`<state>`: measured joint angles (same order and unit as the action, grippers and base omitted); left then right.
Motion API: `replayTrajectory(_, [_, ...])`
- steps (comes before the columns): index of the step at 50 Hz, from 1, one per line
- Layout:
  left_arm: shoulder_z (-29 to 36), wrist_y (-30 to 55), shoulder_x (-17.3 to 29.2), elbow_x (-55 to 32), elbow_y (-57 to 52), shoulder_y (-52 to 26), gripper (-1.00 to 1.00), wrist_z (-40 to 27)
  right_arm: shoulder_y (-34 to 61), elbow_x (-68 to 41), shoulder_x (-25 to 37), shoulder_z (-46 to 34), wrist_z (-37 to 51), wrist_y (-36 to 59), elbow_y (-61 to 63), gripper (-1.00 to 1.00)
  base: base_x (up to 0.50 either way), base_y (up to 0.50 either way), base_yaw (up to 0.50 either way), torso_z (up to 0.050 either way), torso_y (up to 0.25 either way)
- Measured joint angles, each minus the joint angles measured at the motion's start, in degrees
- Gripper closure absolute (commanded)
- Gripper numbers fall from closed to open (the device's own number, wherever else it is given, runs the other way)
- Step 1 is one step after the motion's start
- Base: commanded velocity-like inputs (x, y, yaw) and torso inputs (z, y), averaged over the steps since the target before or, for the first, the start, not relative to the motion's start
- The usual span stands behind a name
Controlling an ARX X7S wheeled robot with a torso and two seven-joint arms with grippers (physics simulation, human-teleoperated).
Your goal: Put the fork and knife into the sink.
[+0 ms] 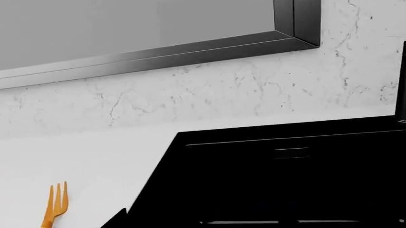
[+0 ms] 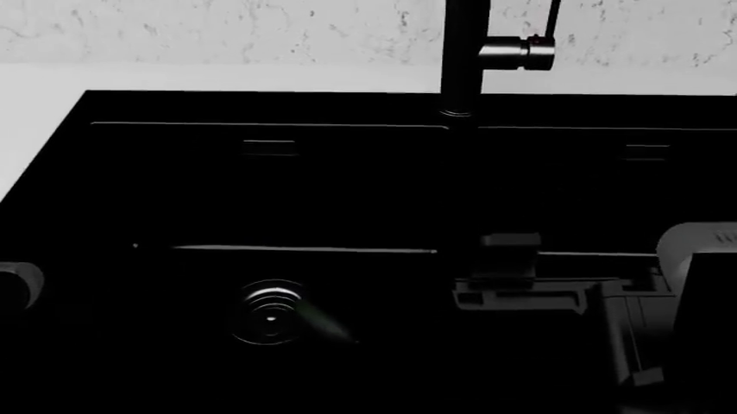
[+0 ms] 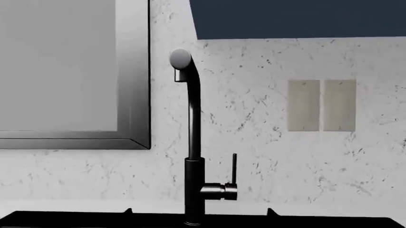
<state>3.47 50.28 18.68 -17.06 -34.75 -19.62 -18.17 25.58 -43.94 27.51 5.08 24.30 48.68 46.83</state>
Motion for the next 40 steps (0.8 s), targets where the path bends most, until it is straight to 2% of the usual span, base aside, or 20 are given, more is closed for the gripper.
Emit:
replayTrajectory(7, [0.0, -0.1, 0.0, -0.1, 0.0, 0.1, -1.0, -0.1, -0.3, -0.4, 0.0, 0.3, 0.0, -0.4, 0.1, -1.0, 0.38, 0.05, 0.0, 0.0, 0.001])
replayTrajectory(19, [-0.4, 1.6, 0.1, -0.7, -1.0, -0.2, -1.0, -1.0, -0.5, -1.0, 0.1, 0.4, 0.3, -0.4, 0.1, -1.0, 0.0, 0.0, 0.0, 0.0, 0.0])
replayTrajectory(30, [-3.2, 9.3, 1.1, -2.0, -5.1, -2.8, -1.0, -3.0, -0.9, -1.2, 0.2, 0.7, -0.3, -1.3, -0.5, -1.0, 0.0, 0.0, 0.0, 0.0, 0.001])
replayTrajectory(40, [-9.7, 19.2, 2.7, -4.5, -10.6, -6.0, -1.0, -3.9, -1.5, -0.9, 0.2, 0.6, -1.0, -2.6, -1.2, -1.0, 0.0, 0.0, 0.0, 0.0, 0.0])
